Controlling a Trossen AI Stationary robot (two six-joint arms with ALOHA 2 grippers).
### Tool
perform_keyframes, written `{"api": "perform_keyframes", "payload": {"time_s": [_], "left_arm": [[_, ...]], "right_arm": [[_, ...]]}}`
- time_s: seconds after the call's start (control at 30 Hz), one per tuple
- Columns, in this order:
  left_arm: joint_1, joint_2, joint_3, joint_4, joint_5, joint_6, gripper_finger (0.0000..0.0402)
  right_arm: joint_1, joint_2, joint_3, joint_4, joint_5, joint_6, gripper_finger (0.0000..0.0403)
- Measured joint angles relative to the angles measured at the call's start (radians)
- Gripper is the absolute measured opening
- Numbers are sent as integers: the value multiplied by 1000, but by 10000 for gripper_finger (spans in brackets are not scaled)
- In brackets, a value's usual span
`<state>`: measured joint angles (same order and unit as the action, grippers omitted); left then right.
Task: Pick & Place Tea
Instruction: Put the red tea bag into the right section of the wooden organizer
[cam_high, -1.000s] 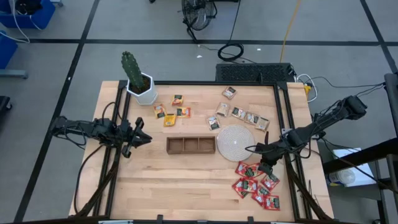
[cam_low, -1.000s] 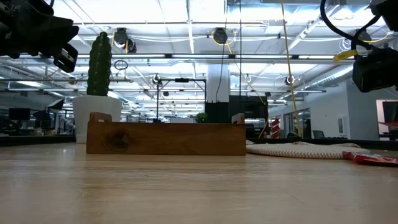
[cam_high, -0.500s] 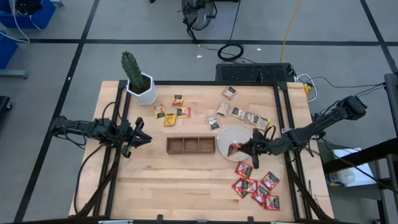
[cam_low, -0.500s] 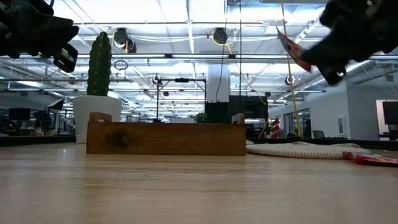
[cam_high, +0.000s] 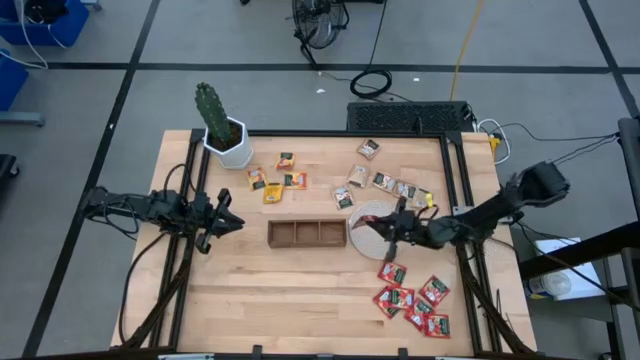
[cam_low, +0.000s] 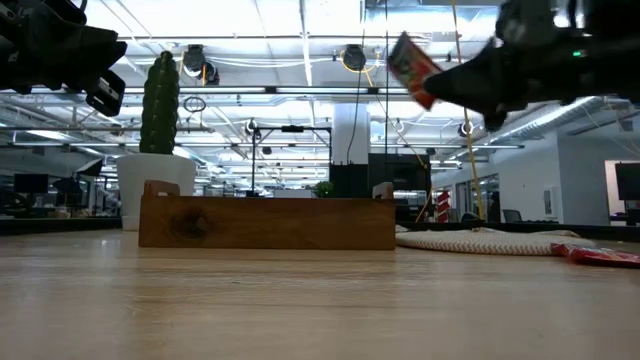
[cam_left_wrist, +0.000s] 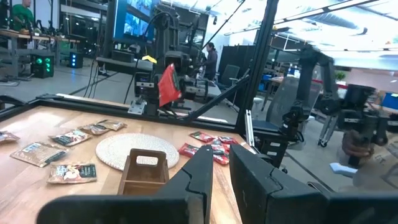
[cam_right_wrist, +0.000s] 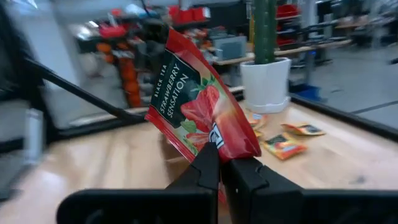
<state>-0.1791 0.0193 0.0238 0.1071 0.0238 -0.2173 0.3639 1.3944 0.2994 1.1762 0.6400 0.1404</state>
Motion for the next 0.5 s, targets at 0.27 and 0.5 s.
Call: {"api": "perform_keyframes", "payload": {"time_s": [0.27,0.5], "left_arm": [[0,0,0,0,0,0,58],[0,0,0,1,0,0,58]], "right_arm": [[-15,258,189,2,41,-98,1],[-68,387,235,-5,41,-77,1]]}}
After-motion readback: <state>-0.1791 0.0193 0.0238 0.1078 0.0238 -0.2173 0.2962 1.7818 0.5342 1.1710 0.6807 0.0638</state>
